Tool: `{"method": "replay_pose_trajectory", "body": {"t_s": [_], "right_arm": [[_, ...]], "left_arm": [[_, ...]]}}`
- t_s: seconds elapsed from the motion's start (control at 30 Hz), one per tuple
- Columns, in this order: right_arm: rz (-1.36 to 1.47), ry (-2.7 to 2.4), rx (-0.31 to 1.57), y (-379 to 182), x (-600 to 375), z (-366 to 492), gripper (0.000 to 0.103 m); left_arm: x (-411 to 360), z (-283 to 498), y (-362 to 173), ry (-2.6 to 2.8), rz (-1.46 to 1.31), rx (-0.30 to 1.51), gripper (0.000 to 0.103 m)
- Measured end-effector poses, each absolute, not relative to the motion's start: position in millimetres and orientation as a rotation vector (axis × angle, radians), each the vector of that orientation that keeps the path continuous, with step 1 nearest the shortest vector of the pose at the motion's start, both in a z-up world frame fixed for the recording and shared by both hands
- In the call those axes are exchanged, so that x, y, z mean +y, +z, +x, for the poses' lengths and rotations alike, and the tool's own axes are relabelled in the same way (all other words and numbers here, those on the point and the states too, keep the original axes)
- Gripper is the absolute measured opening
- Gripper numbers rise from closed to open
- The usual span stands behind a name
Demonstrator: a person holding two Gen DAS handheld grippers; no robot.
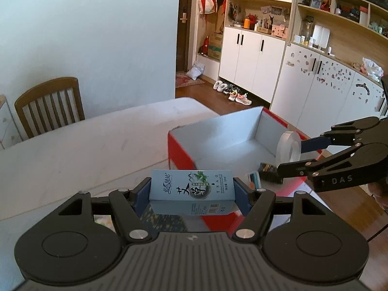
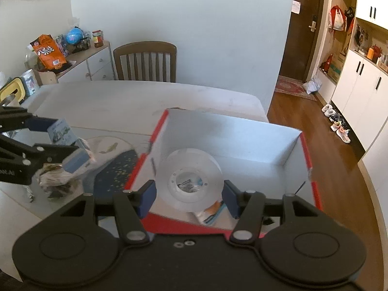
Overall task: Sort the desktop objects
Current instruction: 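Lift the drink box and tape roll and carry them over the box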
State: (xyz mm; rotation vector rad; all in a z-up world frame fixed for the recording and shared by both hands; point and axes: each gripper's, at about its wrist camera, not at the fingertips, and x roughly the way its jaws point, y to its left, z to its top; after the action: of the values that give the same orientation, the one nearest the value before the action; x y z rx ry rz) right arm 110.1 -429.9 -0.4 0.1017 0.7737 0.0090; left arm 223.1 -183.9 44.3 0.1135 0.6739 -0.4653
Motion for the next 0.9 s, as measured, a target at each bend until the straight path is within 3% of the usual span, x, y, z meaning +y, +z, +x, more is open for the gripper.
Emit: {"method": "replay_pose_trajectory", "body": {"t_s": [0.9], "right_arm": [[0.003,0.038,0.911,-33.6,-501.7,163.5,0.058]], "left_arm": [[-290.3,272.3,22.7,-0.586,0.191,0.762,0.069]]}}
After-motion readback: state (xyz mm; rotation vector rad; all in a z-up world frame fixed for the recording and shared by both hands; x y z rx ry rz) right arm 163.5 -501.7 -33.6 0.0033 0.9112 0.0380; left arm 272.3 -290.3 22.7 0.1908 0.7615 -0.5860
